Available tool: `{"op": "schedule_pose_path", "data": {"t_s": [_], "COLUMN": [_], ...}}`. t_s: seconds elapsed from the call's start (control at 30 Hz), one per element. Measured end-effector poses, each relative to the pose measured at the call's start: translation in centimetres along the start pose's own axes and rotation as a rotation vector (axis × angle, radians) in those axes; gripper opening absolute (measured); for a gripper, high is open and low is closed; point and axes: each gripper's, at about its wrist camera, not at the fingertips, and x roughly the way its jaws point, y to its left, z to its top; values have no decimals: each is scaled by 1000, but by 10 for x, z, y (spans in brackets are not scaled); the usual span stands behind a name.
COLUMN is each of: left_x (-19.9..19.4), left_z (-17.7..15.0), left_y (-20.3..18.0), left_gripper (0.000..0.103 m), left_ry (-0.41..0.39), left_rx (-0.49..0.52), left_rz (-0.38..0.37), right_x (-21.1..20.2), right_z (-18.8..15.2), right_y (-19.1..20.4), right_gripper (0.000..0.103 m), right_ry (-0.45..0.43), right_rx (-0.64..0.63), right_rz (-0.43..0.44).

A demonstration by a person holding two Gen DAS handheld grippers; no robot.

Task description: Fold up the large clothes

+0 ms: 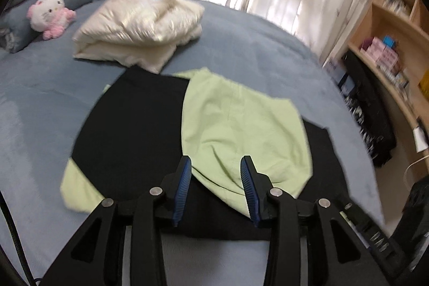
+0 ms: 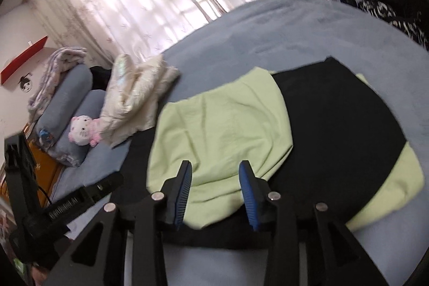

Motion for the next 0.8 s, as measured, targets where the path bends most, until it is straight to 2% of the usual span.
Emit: {"op": "schedule_pose_path", "data": {"t_s": [0.07,0.17,0.3,0.47,0.63,0.7,0.8], "left_x": [-31,-70,-108,-145,-155,-152,-139], "left_z": [1,-2,-7,-16,-31,-39,-50], "left_y": [-1,-3,-4,7,21,26,32], "left_gripper": [46,51,53,53,54,54,56], "left_ry": [-35,-85,-122,-133,-100,-79,-58], "left_rx": [-12,-5,5,-27,-52,-61,-47], "left_rz": [-9,-4,18,9,3,-19,-5], "right_x": [-16,-43,-73,-104,-122,-127,-127], "right_z": [-3,-7,-12,-19,-27,-30,-33], "right_y": [11,24,37,53,66,69,73], "right_gripper": [37,37,43,43,43,43,43], "right_ry": [-8,-34,-60,-70,-59,-66,-79], "right_rx": [-25,-50,-69,-109,-153,-164,-191], "right_rz": [6,20,43,54,50,57,33]}}
